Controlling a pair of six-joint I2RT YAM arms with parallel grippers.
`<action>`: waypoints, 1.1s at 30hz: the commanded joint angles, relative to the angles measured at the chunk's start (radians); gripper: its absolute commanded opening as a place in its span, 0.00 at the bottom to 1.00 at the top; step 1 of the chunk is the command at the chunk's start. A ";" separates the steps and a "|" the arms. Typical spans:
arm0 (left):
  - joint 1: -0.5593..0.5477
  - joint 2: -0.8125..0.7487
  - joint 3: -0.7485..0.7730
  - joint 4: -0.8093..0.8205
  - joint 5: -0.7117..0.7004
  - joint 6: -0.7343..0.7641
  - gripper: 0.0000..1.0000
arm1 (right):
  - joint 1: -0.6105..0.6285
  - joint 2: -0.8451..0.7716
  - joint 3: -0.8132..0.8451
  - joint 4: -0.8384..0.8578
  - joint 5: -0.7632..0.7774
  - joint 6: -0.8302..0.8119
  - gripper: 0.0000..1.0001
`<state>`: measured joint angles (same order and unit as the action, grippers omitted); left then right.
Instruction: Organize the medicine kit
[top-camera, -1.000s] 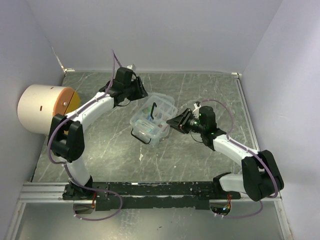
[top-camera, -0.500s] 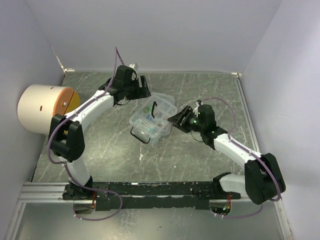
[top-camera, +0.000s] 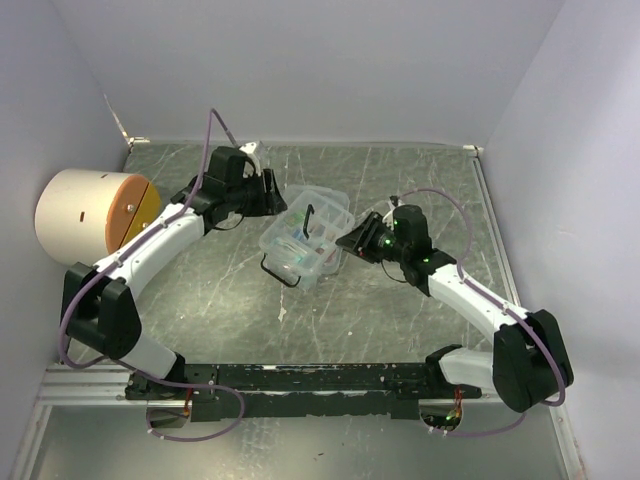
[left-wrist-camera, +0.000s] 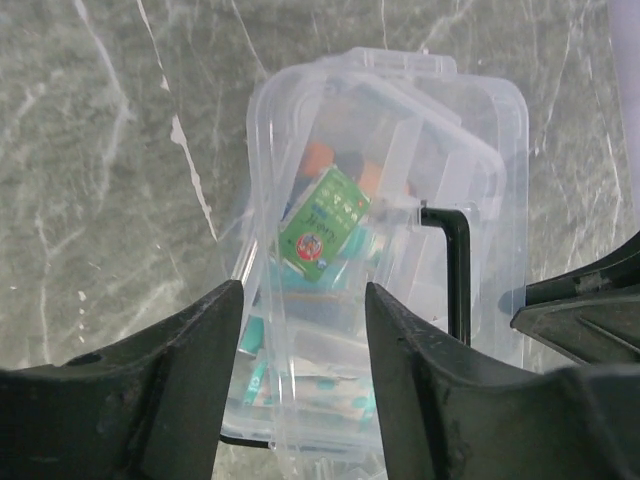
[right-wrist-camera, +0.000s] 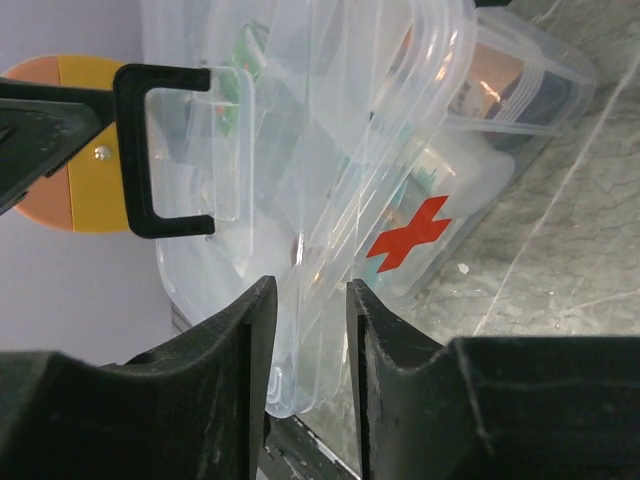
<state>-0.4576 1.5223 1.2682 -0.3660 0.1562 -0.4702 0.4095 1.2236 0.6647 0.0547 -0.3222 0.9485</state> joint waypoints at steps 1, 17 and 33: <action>0.006 -0.002 -0.038 0.029 0.095 0.013 0.59 | 0.034 -0.002 0.011 0.001 0.002 0.013 0.31; 0.006 0.170 0.092 0.011 0.183 0.049 0.36 | 0.116 -0.008 -0.033 0.121 -0.001 0.145 0.29; 0.007 0.216 0.090 0.016 0.187 0.061 0.43 | 0.155 0.002 0.022 -0.003 0.217 0.055 0.32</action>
<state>-0.4431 1.7157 1.3472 -0.3382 0.2974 -0.4149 0.5606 1.2201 0.6376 0.0727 -0.2108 1.0534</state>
